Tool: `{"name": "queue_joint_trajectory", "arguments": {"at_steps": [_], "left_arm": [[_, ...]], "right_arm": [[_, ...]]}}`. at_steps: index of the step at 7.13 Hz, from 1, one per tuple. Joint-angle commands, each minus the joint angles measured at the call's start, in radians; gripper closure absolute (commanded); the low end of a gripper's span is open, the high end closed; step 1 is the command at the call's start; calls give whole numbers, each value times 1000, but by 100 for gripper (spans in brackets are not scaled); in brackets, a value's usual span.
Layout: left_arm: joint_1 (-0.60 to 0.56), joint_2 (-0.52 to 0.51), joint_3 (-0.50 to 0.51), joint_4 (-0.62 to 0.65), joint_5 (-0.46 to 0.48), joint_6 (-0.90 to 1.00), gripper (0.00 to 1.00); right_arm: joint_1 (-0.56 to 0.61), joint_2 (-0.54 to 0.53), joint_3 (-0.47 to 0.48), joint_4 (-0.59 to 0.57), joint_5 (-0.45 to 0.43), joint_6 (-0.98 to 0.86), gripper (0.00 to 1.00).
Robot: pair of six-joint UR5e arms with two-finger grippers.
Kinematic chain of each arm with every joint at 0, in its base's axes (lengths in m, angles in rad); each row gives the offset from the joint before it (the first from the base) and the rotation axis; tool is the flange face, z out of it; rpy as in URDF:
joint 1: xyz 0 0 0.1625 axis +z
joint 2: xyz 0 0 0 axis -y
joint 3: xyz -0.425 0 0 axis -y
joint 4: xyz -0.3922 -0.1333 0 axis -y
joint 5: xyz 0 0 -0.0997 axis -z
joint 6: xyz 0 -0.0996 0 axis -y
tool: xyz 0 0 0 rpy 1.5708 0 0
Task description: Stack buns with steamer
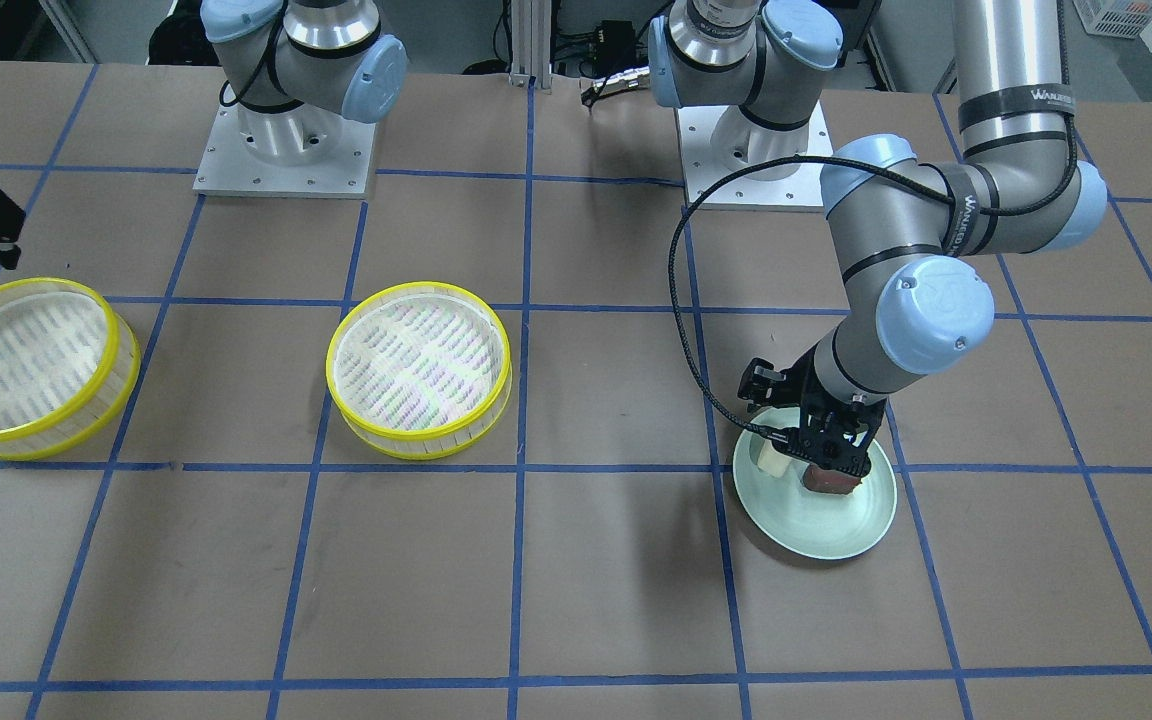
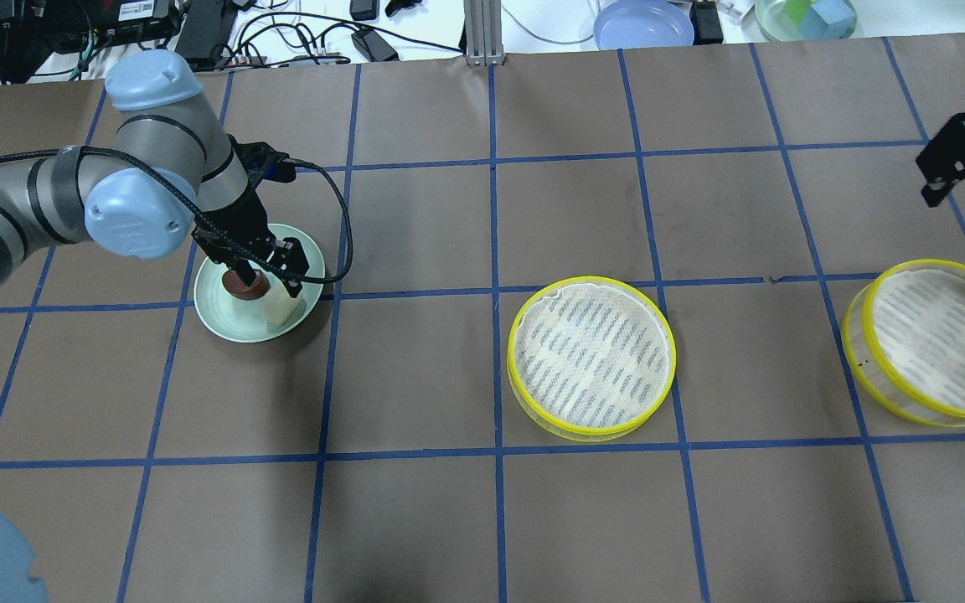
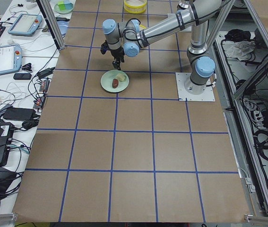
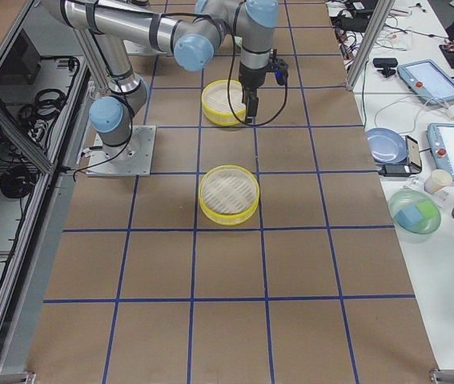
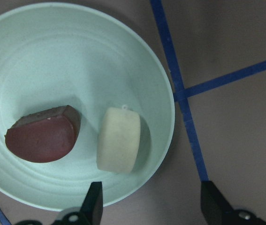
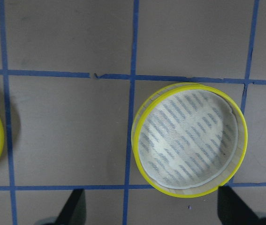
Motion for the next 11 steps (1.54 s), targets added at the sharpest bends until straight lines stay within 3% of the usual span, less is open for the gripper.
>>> {"name": "queue_joint_trajectory", "arguments": {"at_steps": [1, 3, 5, 6, 7, 8, 9, 11], "left_arm": [[20, -55, -2, 13, -4, 50, 23], [20, -85, -2, 36, -7, 50, 23], [20, -101, -2, 39, -9, 50, 23], [20, -118, 0, 56, -19, 50, 23], [20, -124, 0, 62, -27, 52, 44], [20, -129, 4, 53, -24, 46, 80], [20, -131, 9, 50, -27, 41, 98], [20, -128, 17, 50, -26, 32, 100]], "right_arm": [[-197, 47, 127, -231, -2, -249, 2], [-327, 179, 143, -328, 20, -389, 4], [-360, 294, 153, -386, 29, -427, 7], [-360, 351, 161, -419, 26, -431, 16], [-360, 382, 161, -461, 18, -431, 42], [-360, 390, 161, -461, 17, -430, 75], [-360, 393, 163, -459, 17, -427, 94], [-360, 407, 163, -459, 21, -424, 100]]}}
